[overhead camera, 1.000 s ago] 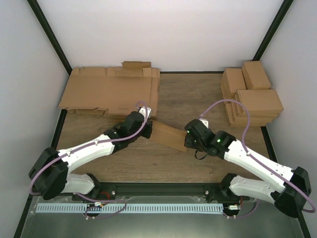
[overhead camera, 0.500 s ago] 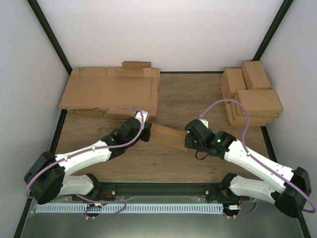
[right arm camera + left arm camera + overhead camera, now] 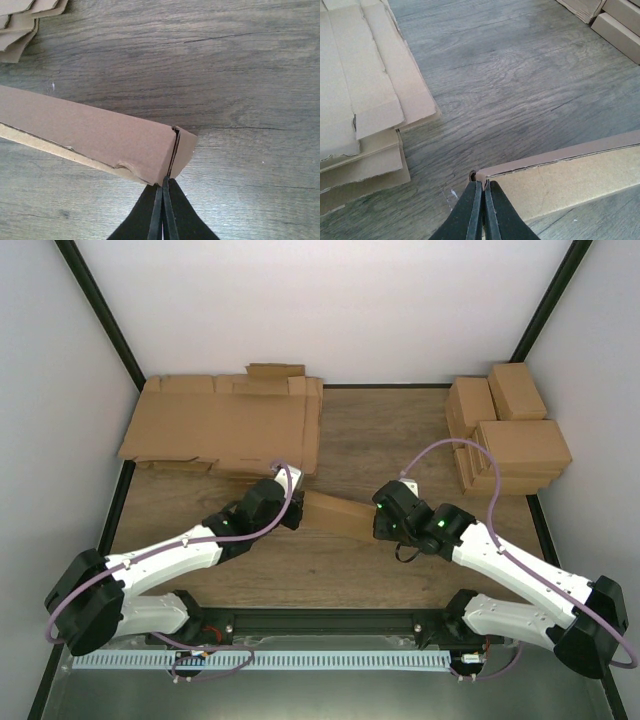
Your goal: Fold the paper box
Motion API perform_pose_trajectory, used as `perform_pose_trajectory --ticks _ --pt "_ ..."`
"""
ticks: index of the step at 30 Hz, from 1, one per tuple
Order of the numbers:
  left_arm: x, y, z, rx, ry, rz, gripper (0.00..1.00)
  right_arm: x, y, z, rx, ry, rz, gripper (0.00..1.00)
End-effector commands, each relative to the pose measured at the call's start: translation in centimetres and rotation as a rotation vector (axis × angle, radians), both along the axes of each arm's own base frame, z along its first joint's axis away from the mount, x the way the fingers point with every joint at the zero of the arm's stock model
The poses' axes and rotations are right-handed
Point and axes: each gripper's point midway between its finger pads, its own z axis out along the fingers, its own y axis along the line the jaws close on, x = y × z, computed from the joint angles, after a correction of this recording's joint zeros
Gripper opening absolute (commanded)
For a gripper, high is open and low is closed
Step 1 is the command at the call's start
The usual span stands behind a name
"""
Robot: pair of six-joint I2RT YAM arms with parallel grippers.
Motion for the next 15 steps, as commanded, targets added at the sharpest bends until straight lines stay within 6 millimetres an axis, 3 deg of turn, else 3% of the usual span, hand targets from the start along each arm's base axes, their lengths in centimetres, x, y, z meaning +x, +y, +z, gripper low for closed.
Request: perform_pose_trajectory --ticks 1,8,13,15 --pt "-2.6 2.3 -5.8 0.168 0.149 -0.025 0.04 -0.6 -0.3 -0.3 -0.053 0.023 0.046 0.04" --pt "-2.4 2.2 -5.3 0.163 0.140 -0.023 0.04 -0.5 0.2 2.5 0.009 -0.041 0.079 0.25" --pt "-2.5 2.1 -5.4 0.163 0.146 -0.028 0.04 -0.6 -0.3 4.8 0.049 -0.089 0.066 0.46" --pt "-2.5 2.0 -5.3 0.160 0.147 -0.030 0.04 -0.6 -0.4 5.7 0.063 -0.106 0.065 0.48"
